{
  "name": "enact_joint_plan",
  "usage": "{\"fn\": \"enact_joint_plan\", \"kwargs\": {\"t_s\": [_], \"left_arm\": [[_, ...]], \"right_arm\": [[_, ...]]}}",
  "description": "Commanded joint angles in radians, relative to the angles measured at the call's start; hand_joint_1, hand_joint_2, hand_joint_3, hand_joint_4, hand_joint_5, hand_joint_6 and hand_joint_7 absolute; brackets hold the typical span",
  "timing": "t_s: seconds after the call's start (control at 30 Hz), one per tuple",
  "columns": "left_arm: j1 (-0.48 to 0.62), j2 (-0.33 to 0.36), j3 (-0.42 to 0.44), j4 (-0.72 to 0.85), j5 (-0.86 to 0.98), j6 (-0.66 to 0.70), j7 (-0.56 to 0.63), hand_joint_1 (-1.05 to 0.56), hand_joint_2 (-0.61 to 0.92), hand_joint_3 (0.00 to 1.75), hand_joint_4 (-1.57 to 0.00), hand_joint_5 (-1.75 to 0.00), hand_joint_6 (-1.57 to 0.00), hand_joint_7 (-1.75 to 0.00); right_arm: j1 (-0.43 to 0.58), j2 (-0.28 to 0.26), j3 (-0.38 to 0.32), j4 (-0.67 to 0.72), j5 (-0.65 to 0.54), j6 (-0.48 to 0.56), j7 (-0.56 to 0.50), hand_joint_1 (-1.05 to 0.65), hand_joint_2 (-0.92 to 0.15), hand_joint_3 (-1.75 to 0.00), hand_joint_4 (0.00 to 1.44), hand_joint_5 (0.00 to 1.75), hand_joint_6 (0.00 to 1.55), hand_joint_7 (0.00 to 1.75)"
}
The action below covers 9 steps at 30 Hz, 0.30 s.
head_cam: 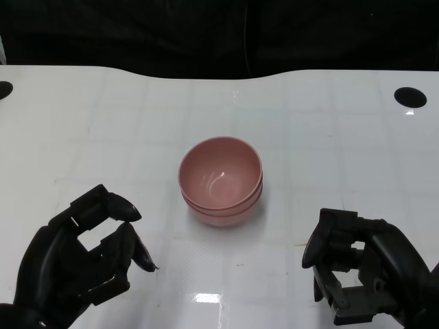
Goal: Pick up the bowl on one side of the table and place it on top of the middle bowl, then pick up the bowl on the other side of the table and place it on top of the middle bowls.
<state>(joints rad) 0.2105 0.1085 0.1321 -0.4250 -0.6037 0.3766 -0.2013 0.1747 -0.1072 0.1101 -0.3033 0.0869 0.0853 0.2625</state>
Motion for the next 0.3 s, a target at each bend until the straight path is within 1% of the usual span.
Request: {"fn": "enact_joint_plan", "kwargs": {"t_s": [0.03, 0.3], "left_arm": [[-0.009, 0.005, 0.011, 0.011, 0.004, -0.005, -0.008, -0.15, 0.45, 1.26, -0.76, -1.75, -0.69, -1.59], [-0.016, 0.008, 0.015, 0.025, 0.013, -0.013, -0.011, -0.14, 0.45, 1.27, -0.77, -1.75, -0.69, -1.59]], "right_arm": [[-0.009, -0.011, -0.013, 0.005, 0.004, -0.011, 0.000, -0.07, -0.37, -1.41, 0.85, 1.59, 0.81, 1.35], [-0.017, -0.006, -0.011, 0.016, 0.004, -0.011, -0.003, -0.06, -0.37, -1.40, 0.85, 1.59, 0.81, 1.35]]}}
